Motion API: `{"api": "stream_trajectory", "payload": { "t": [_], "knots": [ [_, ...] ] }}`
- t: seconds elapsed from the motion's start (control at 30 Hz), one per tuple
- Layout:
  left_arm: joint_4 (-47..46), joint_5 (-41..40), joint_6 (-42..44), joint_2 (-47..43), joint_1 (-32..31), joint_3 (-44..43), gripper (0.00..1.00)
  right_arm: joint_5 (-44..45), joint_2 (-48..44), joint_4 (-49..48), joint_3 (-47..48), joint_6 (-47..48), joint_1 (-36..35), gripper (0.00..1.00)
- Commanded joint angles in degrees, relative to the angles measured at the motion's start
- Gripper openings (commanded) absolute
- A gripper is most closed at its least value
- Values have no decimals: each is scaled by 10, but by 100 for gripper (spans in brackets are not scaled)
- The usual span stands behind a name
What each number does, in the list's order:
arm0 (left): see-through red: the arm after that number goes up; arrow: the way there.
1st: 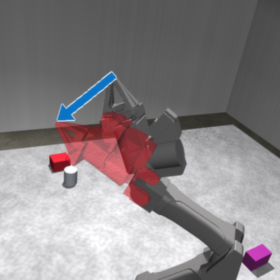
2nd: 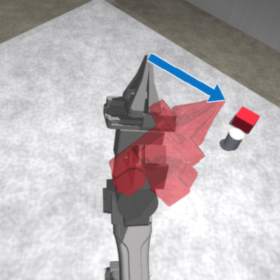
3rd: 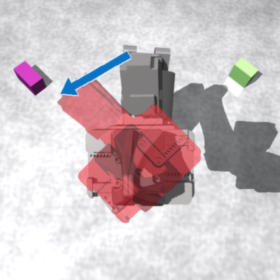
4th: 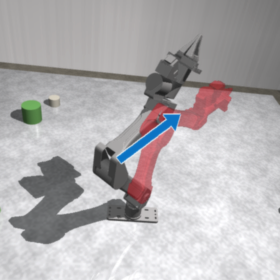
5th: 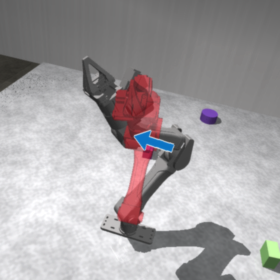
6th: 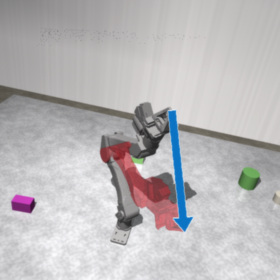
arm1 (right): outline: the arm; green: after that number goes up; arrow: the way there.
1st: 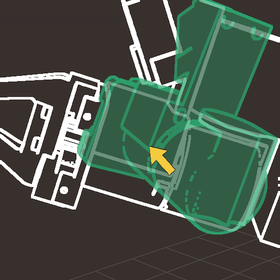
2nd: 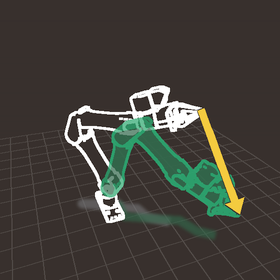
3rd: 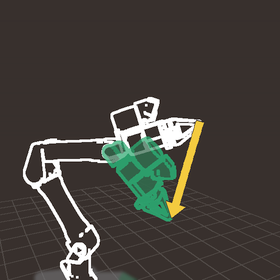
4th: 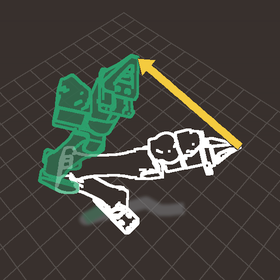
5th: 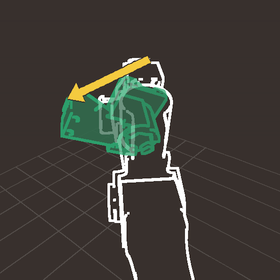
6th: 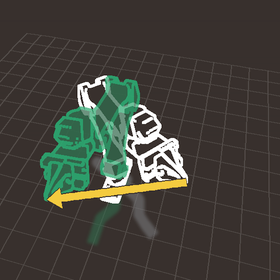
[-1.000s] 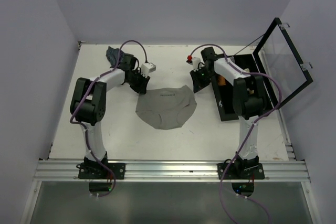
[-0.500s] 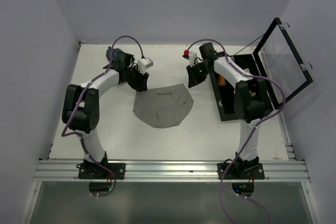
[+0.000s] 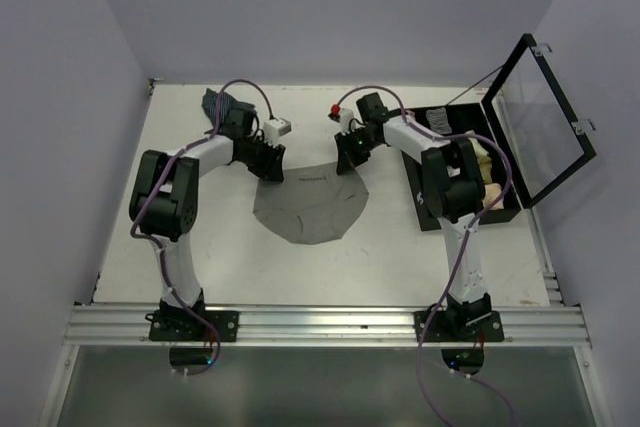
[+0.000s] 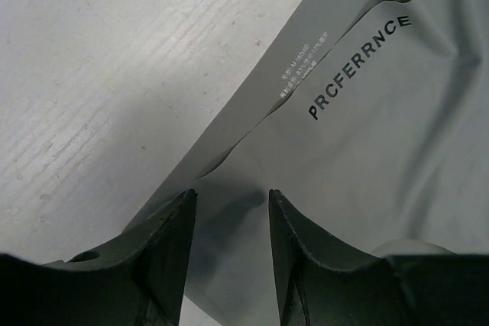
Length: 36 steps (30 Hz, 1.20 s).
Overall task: Roll the underwear
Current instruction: Flatten the underwear
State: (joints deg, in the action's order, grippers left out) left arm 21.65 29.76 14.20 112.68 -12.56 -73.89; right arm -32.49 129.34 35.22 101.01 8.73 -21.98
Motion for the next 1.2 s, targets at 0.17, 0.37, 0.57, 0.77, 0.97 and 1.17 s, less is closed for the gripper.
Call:
{"api": "stream_trajectory", "payload": {
  "t": [0.17,0.37,0.57,0.77,0.97,1.17],
  "knots": [
    [-25,-17,-35,32,35,-23,47,53,3,-61,-14,-56,16,0],
    [-24,-6,-43,31,59,-23,47,46,-16,-68,-27,-80,23,0],
    [-42,43,-37,6,65,-6,48,2,-37,-84,-28,-122,24,2],
    [-64,107,-34,-29,65,-3,51,-36,-59,-88,0,-136,24,7],
    [-41,80,-15,-23,65,-19,50,-34,-37,-78,23,-106,23,8],
    [-6,51,-3,0,65,-33,50,-10,-1,-66,38,-92,22,8]
  ]
}}
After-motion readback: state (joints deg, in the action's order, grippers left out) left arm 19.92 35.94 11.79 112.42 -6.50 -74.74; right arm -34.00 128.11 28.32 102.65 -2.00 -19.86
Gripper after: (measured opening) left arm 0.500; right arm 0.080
